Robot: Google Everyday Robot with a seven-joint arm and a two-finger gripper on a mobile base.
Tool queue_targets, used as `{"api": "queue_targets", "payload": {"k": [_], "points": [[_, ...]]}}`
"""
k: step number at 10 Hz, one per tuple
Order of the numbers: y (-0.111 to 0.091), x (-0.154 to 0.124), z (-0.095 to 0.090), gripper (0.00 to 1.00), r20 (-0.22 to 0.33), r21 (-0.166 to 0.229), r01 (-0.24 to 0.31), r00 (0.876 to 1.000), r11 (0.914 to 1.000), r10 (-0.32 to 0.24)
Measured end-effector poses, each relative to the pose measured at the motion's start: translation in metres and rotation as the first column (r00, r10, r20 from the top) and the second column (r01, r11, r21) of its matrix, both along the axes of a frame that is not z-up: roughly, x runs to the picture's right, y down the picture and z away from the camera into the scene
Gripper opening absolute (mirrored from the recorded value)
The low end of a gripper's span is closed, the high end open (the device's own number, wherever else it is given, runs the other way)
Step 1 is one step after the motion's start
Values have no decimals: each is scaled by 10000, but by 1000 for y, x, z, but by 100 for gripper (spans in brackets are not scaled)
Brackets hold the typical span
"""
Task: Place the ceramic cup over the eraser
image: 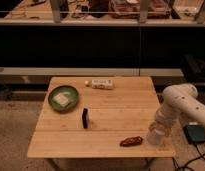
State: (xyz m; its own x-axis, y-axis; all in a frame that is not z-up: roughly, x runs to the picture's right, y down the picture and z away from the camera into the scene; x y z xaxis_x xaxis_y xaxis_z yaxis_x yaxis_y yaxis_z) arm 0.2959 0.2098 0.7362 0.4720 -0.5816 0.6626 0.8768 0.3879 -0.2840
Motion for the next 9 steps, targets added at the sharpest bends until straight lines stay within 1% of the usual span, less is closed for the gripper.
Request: {"api": "queue_targets", "payload": {"k": [3, 5, 6, 8, 9], "points": [[-1, 1, 0, 0, 18, 28, 0, 10000, 10000, 0], [-8, 1, -5, 0, 132, 157, -186, 9997, 9997, 184], [-17, 0, -10, 0, 208, 294, -247, 9995, 9993, 240], [-52, -8, -26, 0, 431, 740, -234, 9989, 9970, 203], [-74, -15, -36, 0, 601, 970, -215, 9981, 9951, 157]]}}
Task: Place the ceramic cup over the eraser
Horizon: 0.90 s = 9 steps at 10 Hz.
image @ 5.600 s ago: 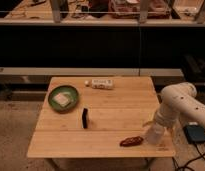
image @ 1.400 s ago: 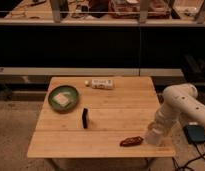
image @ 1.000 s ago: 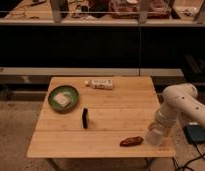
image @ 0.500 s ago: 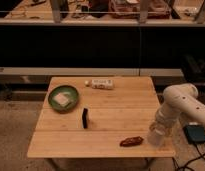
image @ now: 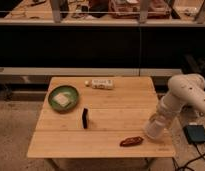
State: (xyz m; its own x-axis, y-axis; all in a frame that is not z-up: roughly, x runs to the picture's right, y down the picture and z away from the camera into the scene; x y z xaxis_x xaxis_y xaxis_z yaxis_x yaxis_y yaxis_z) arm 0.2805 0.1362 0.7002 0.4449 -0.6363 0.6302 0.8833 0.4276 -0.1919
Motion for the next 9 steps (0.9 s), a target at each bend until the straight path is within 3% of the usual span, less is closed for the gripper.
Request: {"api": "queue_targets", "payload": {"k": [4, 6, 9], "points": [[-96, -52, -44, 0, 675, 992, 560, 9957, 9935, -629], [-129, -84, -59, 0, 843, 1479, 895, 9911, 9849, -1027], [-149, -136, -70, 0, 1305, 2417, 783, 9851, 9672, -1123]]}}
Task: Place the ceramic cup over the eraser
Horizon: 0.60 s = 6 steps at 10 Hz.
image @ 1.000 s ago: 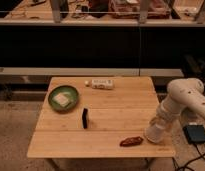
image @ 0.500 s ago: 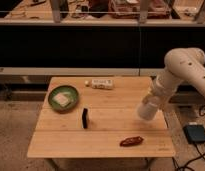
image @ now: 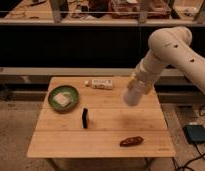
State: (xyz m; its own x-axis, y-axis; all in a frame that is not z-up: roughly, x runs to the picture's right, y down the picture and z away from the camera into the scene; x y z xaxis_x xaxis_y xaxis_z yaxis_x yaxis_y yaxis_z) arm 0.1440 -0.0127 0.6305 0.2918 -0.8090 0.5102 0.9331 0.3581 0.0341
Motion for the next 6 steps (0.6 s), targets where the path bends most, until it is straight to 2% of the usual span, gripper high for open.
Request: {"api": "queue_targets", "payload": {"k": [2, 6], "points": [[6, -16, -1, 0, 181, 276, 292, 9994, 9992, -297], [6, -16, -1, 0, 173, 312, 297, 9994, 9991, -303]]}}
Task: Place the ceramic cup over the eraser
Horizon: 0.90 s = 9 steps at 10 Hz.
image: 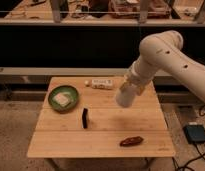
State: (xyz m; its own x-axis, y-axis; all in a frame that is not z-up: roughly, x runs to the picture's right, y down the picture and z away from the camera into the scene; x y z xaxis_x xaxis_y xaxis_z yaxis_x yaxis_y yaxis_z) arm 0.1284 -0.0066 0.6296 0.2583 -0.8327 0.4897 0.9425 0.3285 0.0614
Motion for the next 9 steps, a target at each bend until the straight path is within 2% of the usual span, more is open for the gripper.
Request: {"api": "queue_targets", "payload": {"k": [1, 2, 3, 4, 7, 9], "points": [[-1, -3, 0, 0, 80, -1, -43, 10000, 10000, 43], [-10, -21, -1, 0, 535, 124, -72, 9985, 9999, 65], [-22, -51, -1, 0, 1248, 255, -72, 9922, 9996, 40], [-29, -66, 0, 0, 1634, 316, -88, 9866, 9995, 36], [-40, -114, 3, 0, 2813, 305, 299, 9589, 9991, -373], [-31, -135, 3, 0, 3272, 123, 939, 9404, 9955, -928]]}}
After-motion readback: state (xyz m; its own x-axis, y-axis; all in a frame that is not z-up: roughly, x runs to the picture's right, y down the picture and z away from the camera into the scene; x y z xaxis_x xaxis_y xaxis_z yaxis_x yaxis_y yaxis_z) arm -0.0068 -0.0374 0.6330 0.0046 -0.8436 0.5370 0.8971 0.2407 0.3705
